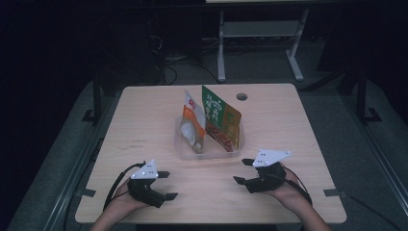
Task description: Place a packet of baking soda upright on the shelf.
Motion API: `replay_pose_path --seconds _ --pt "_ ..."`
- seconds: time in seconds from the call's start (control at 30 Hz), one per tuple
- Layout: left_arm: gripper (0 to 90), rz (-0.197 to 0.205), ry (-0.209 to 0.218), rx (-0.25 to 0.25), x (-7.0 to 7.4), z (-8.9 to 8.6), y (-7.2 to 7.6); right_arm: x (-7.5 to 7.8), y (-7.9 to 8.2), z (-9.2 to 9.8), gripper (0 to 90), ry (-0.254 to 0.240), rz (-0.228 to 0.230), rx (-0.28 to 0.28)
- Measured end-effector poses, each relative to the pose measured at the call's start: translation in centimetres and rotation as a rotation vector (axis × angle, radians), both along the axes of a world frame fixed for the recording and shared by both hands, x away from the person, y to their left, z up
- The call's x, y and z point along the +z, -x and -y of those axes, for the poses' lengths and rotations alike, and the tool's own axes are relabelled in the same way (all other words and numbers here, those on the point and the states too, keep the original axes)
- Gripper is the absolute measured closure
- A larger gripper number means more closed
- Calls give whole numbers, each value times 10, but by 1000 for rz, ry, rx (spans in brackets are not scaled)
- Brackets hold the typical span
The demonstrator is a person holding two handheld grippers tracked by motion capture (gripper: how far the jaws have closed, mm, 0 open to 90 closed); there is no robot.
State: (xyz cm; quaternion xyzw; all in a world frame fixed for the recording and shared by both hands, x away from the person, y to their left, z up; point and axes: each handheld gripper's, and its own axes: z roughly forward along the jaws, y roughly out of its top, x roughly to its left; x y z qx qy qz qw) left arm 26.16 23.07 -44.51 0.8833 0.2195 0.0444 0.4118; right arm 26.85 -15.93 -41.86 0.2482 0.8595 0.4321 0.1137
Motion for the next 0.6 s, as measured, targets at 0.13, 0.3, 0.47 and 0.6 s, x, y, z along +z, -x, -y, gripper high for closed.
replay_pose_path --seconds 0.13,0.3,0.47,0.6 --pt "184 -7 -18 -19 -2 3 1 -8 2 8 327 28 -30 14" --pt "179 -18 -34 -45 -5 6 2 -13 -1 6 321 53 -50 33" --pt "171 -15 -77 -80 -10 10 2 -20 -4 4 309 73 -51 64" --pt "168 -17 -105 -94 -13 12 2 -25 -5 1 301 105 -54 85"
